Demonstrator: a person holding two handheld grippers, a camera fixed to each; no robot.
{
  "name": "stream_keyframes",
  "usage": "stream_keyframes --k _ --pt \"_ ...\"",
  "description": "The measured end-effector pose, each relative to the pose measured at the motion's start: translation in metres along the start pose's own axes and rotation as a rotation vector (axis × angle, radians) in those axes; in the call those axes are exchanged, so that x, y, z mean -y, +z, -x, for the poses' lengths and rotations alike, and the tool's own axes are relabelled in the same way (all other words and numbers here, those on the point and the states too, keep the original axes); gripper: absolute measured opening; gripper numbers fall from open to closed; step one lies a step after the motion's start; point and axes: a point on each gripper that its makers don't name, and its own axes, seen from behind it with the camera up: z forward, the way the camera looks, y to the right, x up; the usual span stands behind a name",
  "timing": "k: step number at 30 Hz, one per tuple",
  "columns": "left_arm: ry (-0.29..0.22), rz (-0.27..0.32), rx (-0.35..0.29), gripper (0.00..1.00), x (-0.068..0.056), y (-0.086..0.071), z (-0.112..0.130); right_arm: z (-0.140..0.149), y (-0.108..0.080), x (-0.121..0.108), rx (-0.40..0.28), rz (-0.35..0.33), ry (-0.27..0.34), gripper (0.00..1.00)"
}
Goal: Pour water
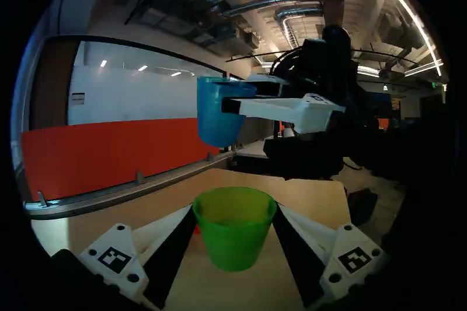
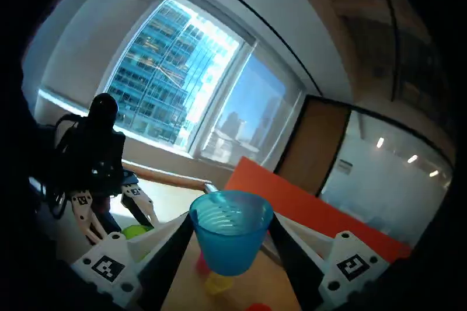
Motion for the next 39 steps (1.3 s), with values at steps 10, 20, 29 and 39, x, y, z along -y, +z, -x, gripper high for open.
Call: stream_keyframes --k 10,20,29,39 --pt "0.019 -0.016 0.017 0.87 0.006 -0.003 0.001 0.005 -0.007 -0.001 0.001 -0.026 0.221 0.9" --pt "0.032 -0.052 0.072 0.87 0.022 -0.008 0.016 0.026 -0.017 0.006 0.043 -0.037 0.245 0.9" --pt "0.031 -0.072 0.131 0.87 0.033 -0.01 0.036 0.054 -0.031 0.014 0.085 -0.055 0.246 0.9" --pt "0.029 -0.085 0.216 0.87 0.043 -0.011 0.064 0.09 -0.05 0.025 0.134 -0.109 0.257 0.9"
